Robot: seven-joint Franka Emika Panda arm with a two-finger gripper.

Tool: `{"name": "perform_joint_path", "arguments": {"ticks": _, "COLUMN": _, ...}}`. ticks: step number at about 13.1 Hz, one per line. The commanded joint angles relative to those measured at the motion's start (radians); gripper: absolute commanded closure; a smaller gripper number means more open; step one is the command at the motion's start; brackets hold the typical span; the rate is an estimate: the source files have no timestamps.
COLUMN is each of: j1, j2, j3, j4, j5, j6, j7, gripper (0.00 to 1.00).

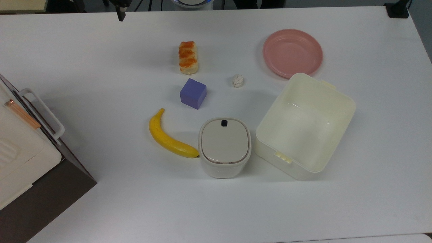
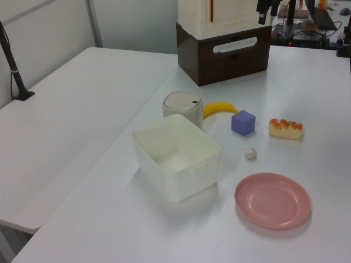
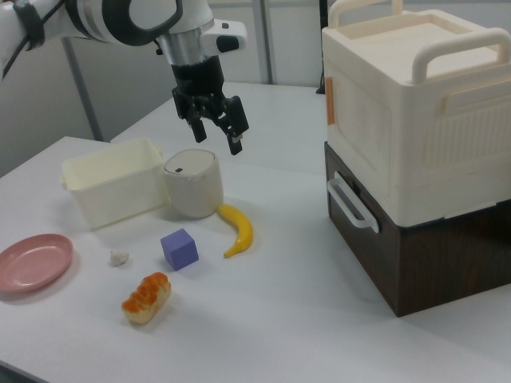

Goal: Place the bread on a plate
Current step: 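Move the open gripper toward the bread roll with orange topping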

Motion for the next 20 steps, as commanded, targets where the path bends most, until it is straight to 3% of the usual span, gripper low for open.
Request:
{"name": "perform_joint_path", "arguments": {"ticks": 1, "j1": 0.018, "j2": -0.011, "j3": 0.005, "j4": -0.011, "j5": 0.005, "j6": -0.035, "j7": -0.016, "gripper": 0.00}}
{"name": "perform_joint_path", "arguments": {"ticks": 12, "j1": 0.042, "j2": -0.004, "j3": 0.009, "j4": -0.016, "j5": 0.024, "j6": -0.043, "j7": -0.020, "gripper": 0.00}}
{"name": "perform_joint_path", "arguments": {"ticks": 14, "j1": 0.059, "j2": -0.004, "j3": 0.009, "j4": -0.017, "j5": 0.056, "j6": -0.049, "j7": -0.007, "gripper": 0.00}}
{"name": "perform_joint_path", "arguments": {"ticks": 20, "j1": 0.068, "j2": 0.012, "j3": 0.007, "j4": -0.012, "j5": 0.060, "j6": -0.085, "j7": -0.085, "gripper": 0.00}}
